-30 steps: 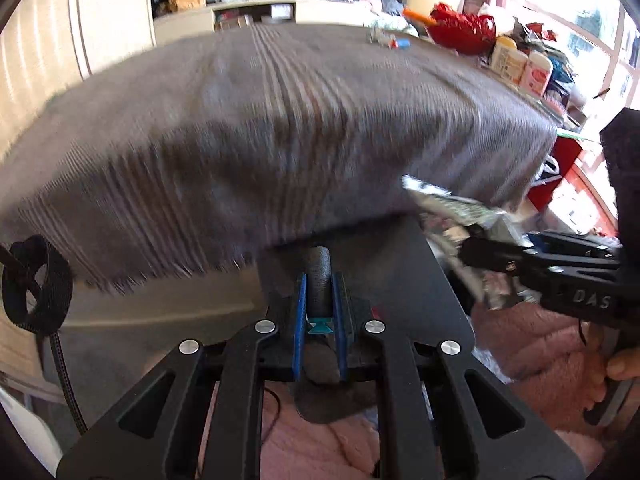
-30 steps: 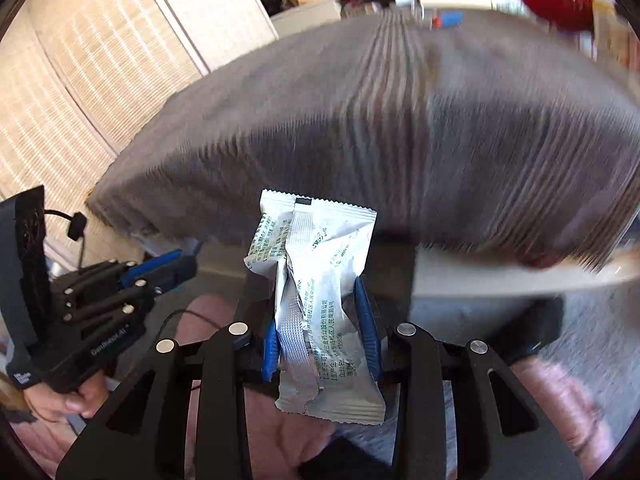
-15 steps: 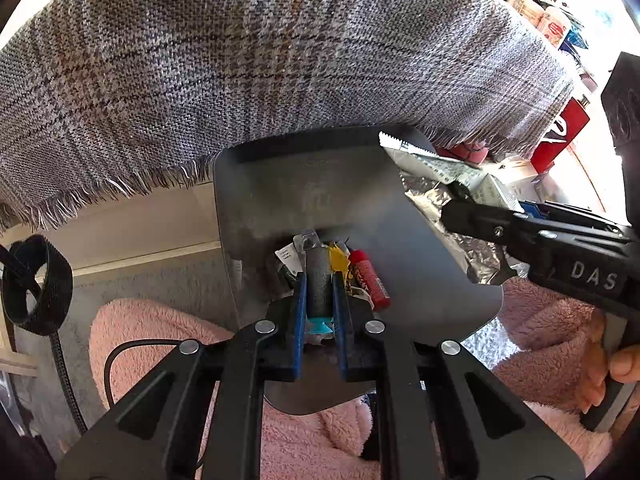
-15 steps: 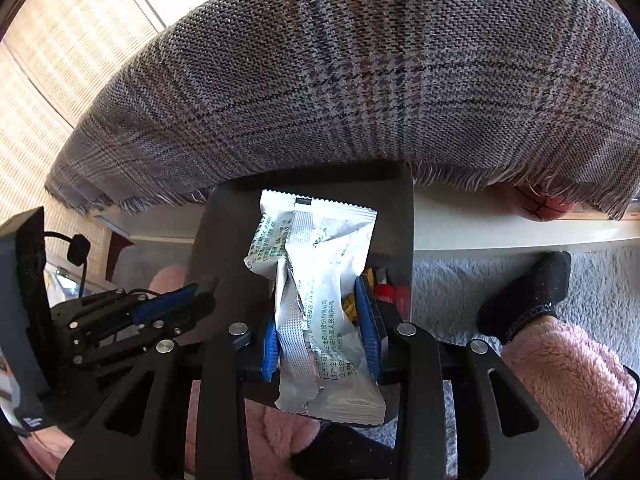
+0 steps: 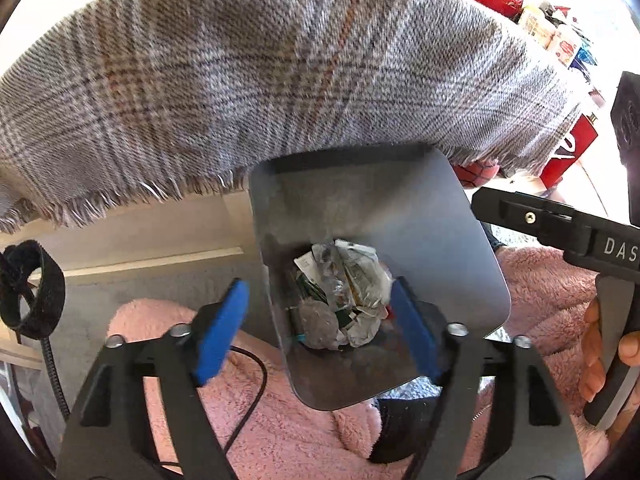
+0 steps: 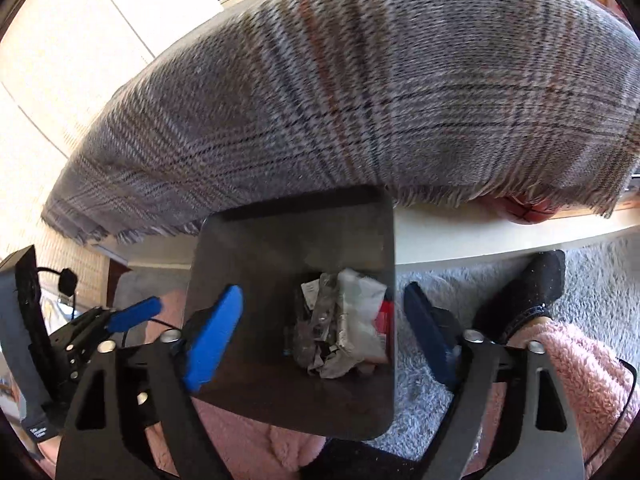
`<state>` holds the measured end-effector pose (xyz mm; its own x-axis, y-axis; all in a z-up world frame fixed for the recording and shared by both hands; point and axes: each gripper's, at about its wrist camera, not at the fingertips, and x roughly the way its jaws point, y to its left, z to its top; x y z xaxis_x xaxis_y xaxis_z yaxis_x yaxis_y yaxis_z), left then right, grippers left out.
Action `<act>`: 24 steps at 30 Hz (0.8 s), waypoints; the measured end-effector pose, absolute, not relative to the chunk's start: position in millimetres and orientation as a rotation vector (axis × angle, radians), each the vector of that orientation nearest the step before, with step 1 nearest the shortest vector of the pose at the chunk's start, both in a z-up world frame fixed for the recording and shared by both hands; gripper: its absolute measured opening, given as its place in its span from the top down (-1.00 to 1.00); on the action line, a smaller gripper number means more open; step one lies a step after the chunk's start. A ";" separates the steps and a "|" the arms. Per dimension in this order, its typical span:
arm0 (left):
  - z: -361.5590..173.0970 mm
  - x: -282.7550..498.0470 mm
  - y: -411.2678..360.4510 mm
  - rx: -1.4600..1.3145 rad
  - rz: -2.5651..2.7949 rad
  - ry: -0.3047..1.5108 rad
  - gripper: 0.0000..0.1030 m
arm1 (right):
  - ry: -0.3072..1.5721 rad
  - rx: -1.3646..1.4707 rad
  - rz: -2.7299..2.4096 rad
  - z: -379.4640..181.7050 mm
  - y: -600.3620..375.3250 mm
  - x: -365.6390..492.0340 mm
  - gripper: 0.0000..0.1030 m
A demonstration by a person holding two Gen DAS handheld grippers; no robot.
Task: Collect trash
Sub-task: 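Carry the wrapper and marker over the bin and open both tools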
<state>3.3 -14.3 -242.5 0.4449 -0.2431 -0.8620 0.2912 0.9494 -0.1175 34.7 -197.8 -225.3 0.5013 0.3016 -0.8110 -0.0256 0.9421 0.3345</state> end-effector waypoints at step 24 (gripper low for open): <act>-151.2 24.9 -20.2 0.073 -0.366 0.868 -0.74 | 0.891 0.254 0.219 -132.2 -235.9 56.4 -0.90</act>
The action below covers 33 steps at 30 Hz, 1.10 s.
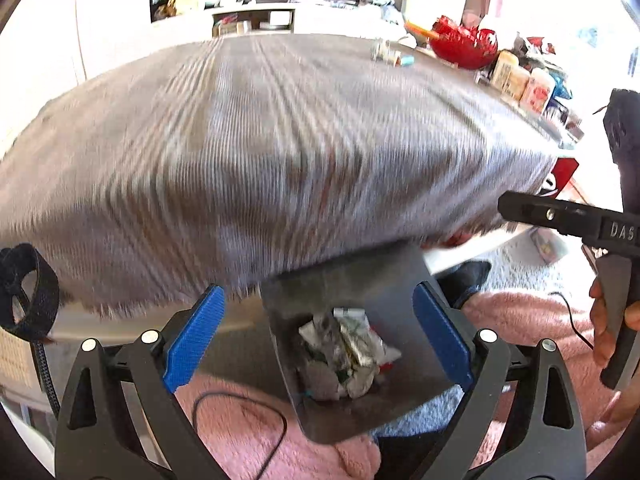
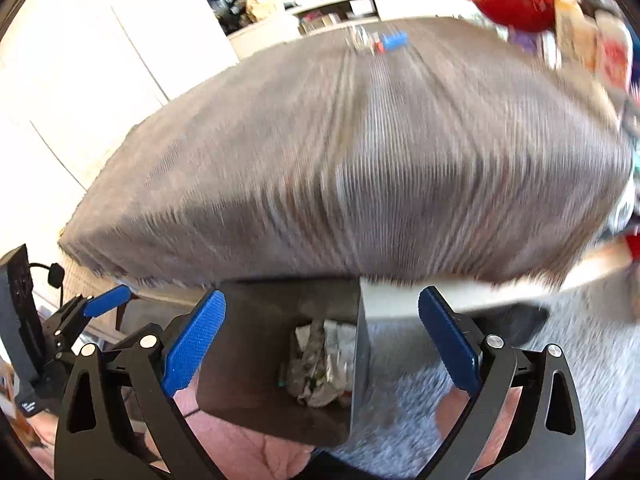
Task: Collect trash
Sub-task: 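Carry the wrapper and marker over the bin and open both tools, then move both tools back over the white-blue packet and blue foam tube, then grasp the white-blue packet with the left tool while the right tool grasps the blue foam tube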
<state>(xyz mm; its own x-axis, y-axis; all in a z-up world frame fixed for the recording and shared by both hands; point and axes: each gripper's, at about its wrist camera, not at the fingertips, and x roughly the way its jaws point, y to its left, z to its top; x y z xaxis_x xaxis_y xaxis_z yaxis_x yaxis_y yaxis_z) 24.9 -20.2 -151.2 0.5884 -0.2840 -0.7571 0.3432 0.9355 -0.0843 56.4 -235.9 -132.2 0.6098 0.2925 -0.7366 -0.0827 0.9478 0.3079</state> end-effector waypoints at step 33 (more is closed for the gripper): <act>-78.5 308.8 -182.6 0.116 -0.497 0.881 -0.26 | 0.862 0.313 -0.014 -86.6 -360.3 306.5 -0.50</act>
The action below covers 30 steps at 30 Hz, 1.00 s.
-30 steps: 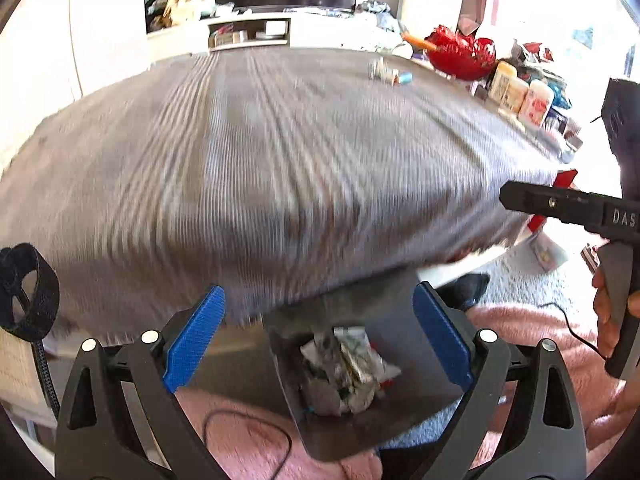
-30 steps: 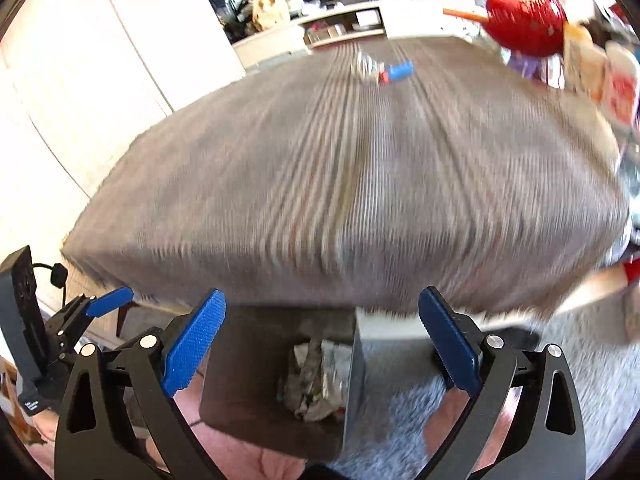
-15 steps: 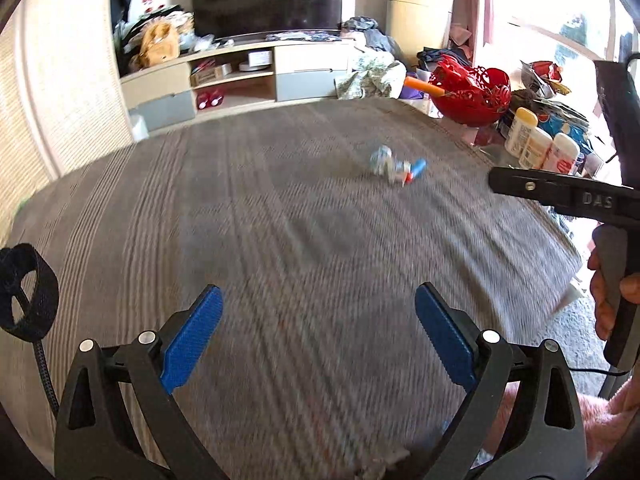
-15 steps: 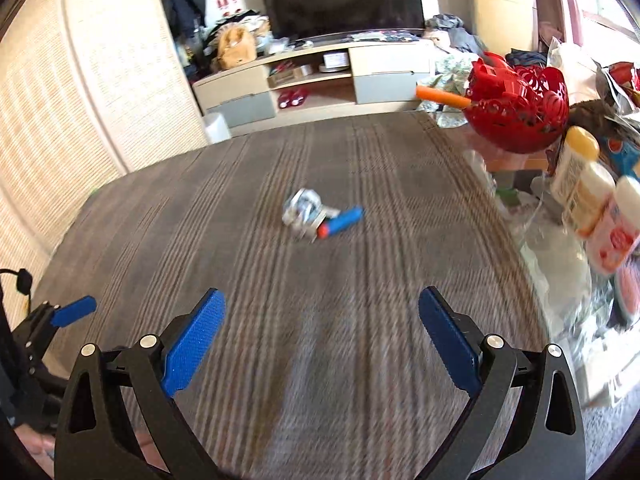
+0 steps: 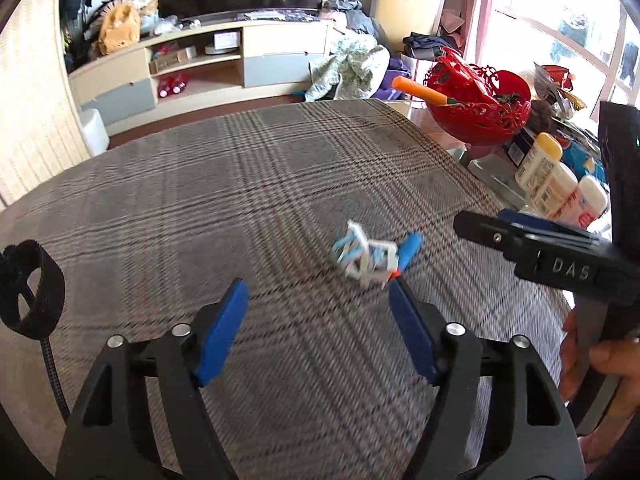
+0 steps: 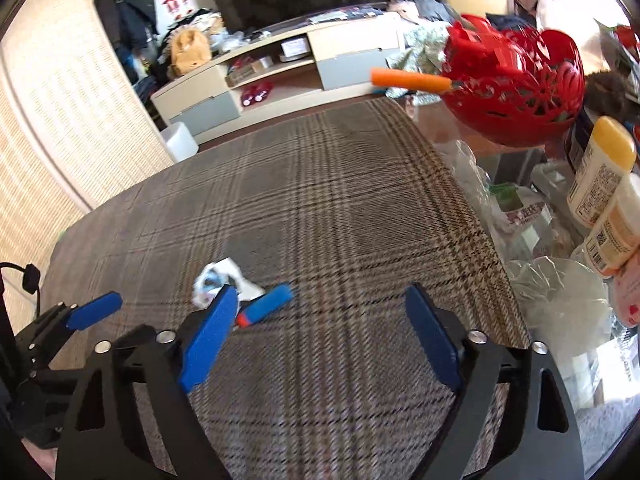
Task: Collect trash
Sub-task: 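Grasp the white-blue packet with the left tool while the right tool grasps the blue foam tube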
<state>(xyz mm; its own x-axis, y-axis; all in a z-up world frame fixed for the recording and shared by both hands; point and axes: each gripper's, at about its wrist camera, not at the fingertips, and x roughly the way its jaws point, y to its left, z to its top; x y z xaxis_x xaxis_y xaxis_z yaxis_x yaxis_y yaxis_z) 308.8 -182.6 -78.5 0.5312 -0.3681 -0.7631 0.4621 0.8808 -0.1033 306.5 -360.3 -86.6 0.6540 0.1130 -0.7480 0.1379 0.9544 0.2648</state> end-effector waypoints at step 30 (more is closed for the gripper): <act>-82.4 326.5 -174.6 0.187 -0.416 0.853 0.73 | 0.925 0.311 0.099 -111.6 -326.9 320.4 0.29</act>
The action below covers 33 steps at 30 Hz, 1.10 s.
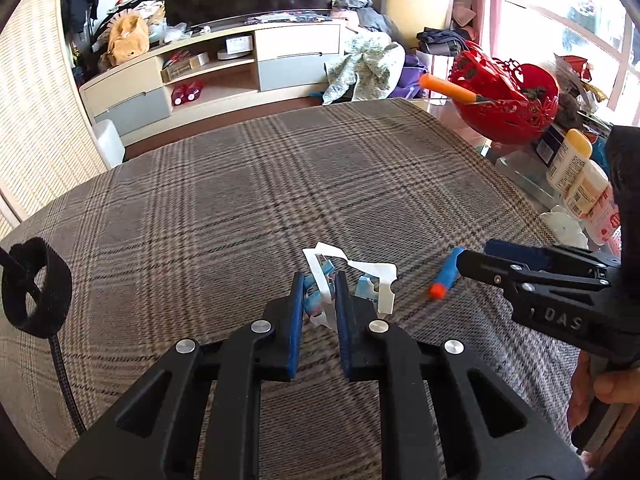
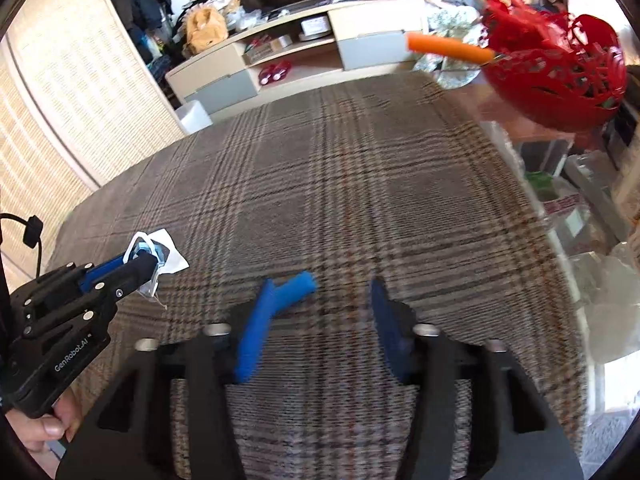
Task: Collect trash
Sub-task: 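Grasp the white-blue packet with the left tool while the right tool grasps the blue foam tube, then carry the packet and foam tube over the bin and open both tools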
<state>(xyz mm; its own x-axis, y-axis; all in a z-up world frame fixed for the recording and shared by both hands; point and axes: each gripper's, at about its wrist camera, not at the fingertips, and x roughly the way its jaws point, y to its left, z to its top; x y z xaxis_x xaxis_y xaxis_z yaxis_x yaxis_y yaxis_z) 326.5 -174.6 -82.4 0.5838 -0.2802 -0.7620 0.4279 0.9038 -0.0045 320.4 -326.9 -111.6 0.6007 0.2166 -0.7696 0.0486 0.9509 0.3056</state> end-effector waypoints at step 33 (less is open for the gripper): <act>-43.0 261.5 -93.3 0.148 -0.335 0.801 0.73 | 0.898 0.045 0.138 -75.3 -234.4 259.9 0.74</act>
